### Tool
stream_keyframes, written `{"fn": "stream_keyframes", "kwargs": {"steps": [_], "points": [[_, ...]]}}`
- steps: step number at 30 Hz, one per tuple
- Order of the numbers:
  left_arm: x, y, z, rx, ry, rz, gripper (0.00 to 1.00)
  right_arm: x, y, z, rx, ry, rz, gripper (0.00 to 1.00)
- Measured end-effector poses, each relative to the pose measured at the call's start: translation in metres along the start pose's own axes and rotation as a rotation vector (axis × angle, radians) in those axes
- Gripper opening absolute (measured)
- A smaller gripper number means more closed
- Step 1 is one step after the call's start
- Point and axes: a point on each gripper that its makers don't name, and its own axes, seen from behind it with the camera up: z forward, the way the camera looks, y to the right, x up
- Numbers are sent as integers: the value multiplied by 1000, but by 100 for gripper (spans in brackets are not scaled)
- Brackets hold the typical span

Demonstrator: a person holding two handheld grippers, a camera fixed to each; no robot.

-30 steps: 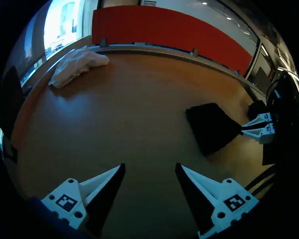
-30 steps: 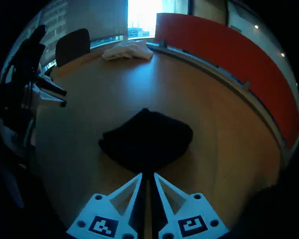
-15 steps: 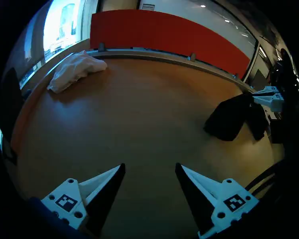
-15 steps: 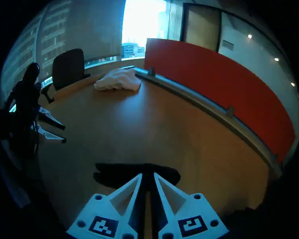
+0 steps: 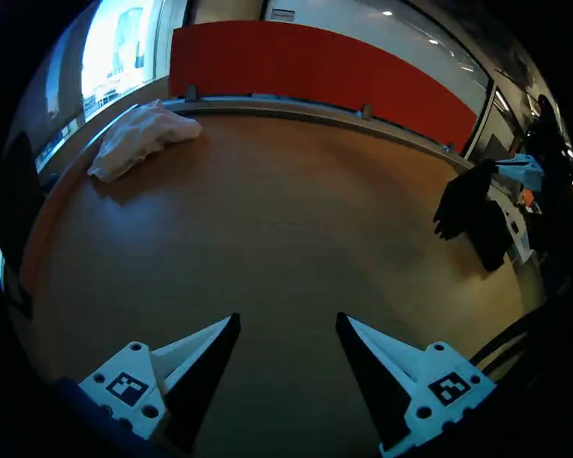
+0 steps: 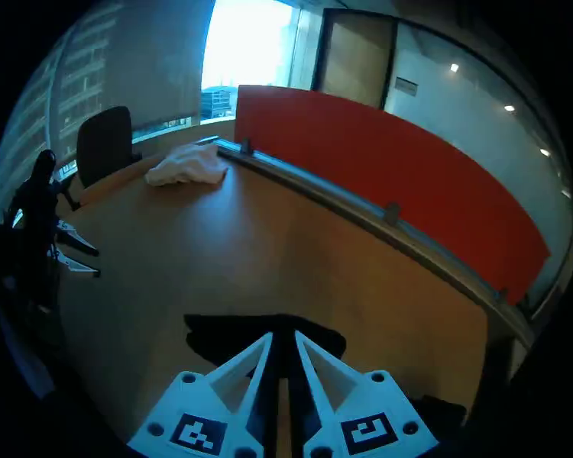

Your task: Fold towel

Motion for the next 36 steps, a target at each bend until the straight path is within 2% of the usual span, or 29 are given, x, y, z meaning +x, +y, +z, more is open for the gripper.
{"fn": "stream_keyframes", "kwargs": {"steps": [9, 19, 28, 36], "points": [[3, 5, 3, 1, -5, 7, 93, -11, 83, -27, -98, -25, 1, 5], [8, 12, 7, 1, -11, 13, 93, -22, 157, -52, -188, -47, 11, 5], [12, 21, 10, 0, -16, 25, 93, -25, 205, -72, -248, -48, 33, 5], [14, 28, 13, -4, -18, 34, 93, -41, 228, -83, -275, -73, 50, 5]]}}
